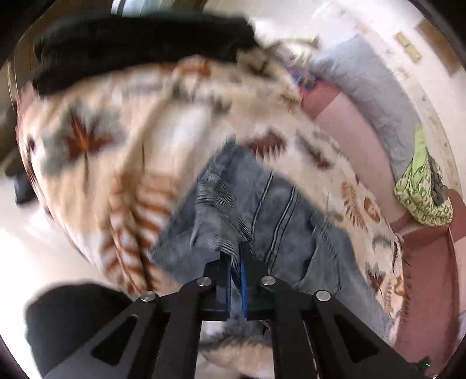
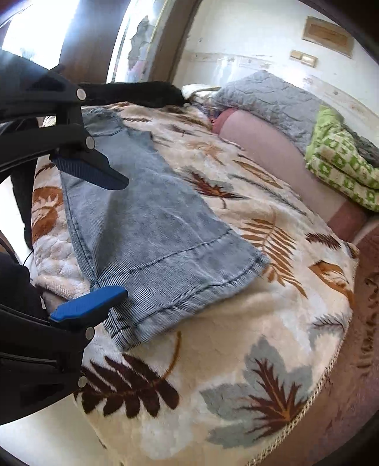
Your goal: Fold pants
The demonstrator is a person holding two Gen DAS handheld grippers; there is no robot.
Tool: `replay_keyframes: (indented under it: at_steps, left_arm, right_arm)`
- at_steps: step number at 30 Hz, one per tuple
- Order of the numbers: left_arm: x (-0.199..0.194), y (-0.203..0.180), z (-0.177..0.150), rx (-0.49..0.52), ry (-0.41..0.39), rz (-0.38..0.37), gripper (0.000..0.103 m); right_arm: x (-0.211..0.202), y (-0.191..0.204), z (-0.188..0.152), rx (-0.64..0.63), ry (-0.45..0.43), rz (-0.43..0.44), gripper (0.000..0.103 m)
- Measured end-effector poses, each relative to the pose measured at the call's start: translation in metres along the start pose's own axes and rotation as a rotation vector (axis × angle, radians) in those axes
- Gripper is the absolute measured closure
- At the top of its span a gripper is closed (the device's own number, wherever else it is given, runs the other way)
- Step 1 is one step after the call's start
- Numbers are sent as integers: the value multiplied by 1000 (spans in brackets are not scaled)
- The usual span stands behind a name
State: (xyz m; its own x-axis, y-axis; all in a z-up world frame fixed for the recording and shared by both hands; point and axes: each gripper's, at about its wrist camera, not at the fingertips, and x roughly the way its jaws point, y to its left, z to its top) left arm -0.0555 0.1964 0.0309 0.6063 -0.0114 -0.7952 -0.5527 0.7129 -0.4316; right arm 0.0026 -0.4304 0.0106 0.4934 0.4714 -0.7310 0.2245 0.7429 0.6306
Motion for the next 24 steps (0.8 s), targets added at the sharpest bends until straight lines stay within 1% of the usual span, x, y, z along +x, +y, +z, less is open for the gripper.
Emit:
replay_keyframes:
  at_steps: [1,2,4,5,6,7,8,9,11,13,15,16,17,18,19,20,21,23,24]
  left_arm:
    - [-5,-2,4,18,-39,9,99]
    - [-7,-3,6,36,-58,16,98]
    - [8,-2,6,65,-17,44,98]
    - [21,2,4,70,18,69,98]
    - [30,9,2,65,38,83,97]
    - [40,16,1,45,64,102,97]
    - [46,24,3,20,85,104,96]
    - [49,32,2,-4,95,102,95]
    - [47,33,2,11,88,100,94]
    - [46,28,2,42,80,113,94]
    - [47,24,3,52,81,116,94]
    - [46,24,3,44,85,109,94]
    - [45,26,4,32,95,99,90]
    - [41,25,4,17,109,89,80]
    - [32,30,3,4,111,76,70]
    - [25,33,3,1,98,75,66]
    - [11,35,4,6,59,83,60]
    - [-16,28,9,42,-42,89,54]
    - [-28,18,12,76,-93,82,49]
  right_arm:
    - [-3,1,1,-5,-3,4,31]
    - [-5,2,1,-14,-5,8,31]
    - [-3,3,2,-32,0,-3,31]
    - [0,1,3,-34,11,-22,31]
    - [8,-2,5,-37,43,-62,31]
    - [15,-8,5,-15,78,-83,31]
    - [15,-12,5,17,97,-72,31]
    - [9,-8,5,6,89,-72,31]
    - [-6,6,8,-44,39,-70,30]
    - [-17,20,12,-90,0,-18,28]
    - [-10,20,18,-98,-3,-12,22]
    - [2,11,21,-88,26,-49,22]
    - [23,-8,22,-47,100,-123,24]
    - [28,-19,20,-19,109,-97,25]
    - [20,-19,22,-9,80,-72,25]
    - [16,-15,23,-17,89,-79,25]
    - [10,-7,24,-36,94,-114,25]
    - [3,14,25,-111,68,-185,25]
    - [1,26,24,-143,53,-193,25]
